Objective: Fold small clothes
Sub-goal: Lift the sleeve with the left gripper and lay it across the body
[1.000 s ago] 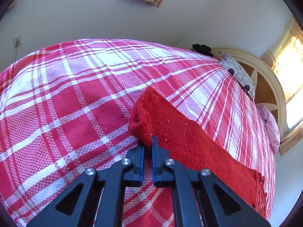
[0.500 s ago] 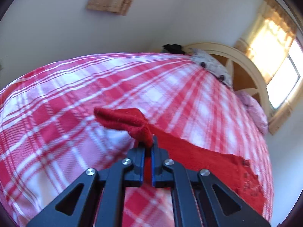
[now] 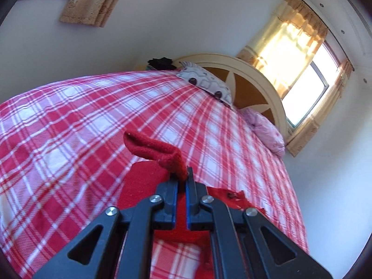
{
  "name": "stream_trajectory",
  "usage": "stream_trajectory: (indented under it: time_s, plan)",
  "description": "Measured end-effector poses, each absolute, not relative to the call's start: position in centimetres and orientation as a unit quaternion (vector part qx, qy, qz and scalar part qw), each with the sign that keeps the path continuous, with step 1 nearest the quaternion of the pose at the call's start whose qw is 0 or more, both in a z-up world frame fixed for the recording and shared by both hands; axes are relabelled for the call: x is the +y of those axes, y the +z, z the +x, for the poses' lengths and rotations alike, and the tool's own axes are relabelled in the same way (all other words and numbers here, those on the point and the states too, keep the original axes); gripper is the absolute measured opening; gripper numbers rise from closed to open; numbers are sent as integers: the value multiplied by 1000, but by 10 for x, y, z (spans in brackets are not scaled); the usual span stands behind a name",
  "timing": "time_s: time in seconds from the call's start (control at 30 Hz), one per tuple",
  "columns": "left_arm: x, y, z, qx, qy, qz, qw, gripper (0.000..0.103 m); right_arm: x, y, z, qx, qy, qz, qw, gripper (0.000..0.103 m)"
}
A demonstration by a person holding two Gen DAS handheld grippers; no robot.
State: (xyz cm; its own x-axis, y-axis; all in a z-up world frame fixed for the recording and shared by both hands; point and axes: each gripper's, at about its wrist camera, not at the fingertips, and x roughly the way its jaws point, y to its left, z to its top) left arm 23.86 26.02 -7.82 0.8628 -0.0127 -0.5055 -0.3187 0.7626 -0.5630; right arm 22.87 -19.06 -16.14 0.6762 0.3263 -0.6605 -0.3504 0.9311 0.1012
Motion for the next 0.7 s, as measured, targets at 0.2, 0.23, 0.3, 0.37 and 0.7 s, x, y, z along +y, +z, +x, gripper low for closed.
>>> stream_trajectory:
  time_s: [0.2, 0.23, 0.3, 0.37, 0.7]
  plan:
    - [223, -62, 258, 241, 50, -316, 916, 5, -214, -165, 207, 343, 186, 4, 921, 80]
    - [218, -60, 259, 240, 46, -314, 918, 5, -218, -164, 205, 340, 186, 8, 922, 80]
    - [204, -56, 266, 239, 37, -311, 919, 5, -225, -162, 202, 335, 188, 20, 923, 80]
    - [190, -55, 274, 243, 27, -306, 920, 5, -231, -161, 200, 333, 187, 26, 924, 80]
    - [112, -45, 307, 256, -35, -293, 920, 5, -249, -170, 198, 339, 180, 34, 923, 80]
